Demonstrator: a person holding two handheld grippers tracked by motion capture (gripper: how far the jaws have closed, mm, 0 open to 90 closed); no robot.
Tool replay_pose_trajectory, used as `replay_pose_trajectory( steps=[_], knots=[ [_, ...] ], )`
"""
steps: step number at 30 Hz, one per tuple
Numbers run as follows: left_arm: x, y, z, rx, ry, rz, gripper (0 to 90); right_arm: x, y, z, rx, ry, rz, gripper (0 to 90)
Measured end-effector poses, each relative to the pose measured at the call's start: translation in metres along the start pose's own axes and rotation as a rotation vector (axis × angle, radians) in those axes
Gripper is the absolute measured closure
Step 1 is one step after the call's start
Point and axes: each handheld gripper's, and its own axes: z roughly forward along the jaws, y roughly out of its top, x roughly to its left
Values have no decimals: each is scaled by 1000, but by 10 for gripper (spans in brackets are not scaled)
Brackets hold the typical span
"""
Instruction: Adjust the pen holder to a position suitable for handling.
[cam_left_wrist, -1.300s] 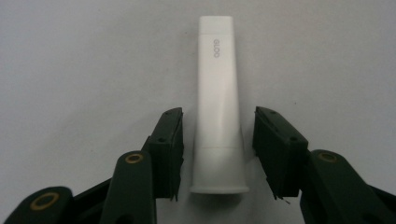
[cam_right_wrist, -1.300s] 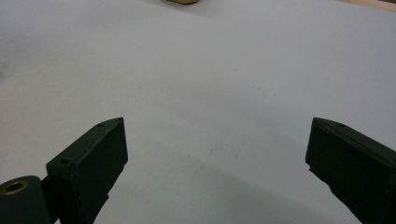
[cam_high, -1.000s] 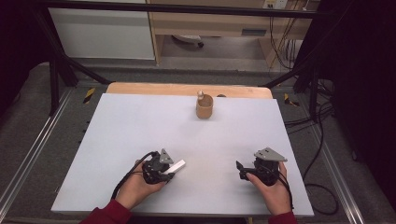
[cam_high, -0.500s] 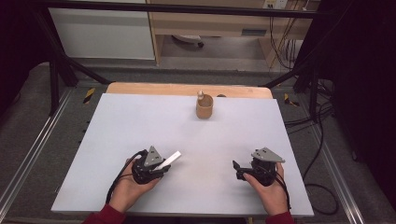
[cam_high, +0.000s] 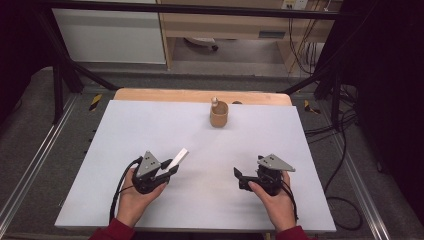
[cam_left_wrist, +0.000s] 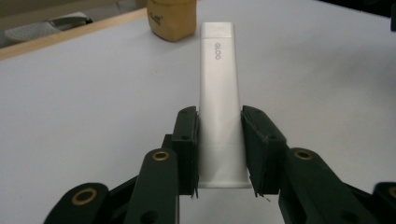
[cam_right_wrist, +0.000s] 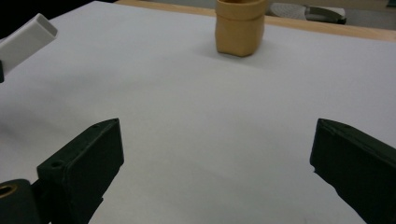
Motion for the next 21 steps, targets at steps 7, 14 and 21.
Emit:
replay_pose_trajectory(
  steps=[7,14,21],
  knots=[
    [19,0,-7,-46,31,-56,676,18,23,23,-7,82,-30,34],
    [24,3,-12,-83,40,-51,676,37,44,51,-2,120,24,38],
    [33,5,-13,-108,58,-55,676,71,56,75,34,164,41,44]
  ],
)
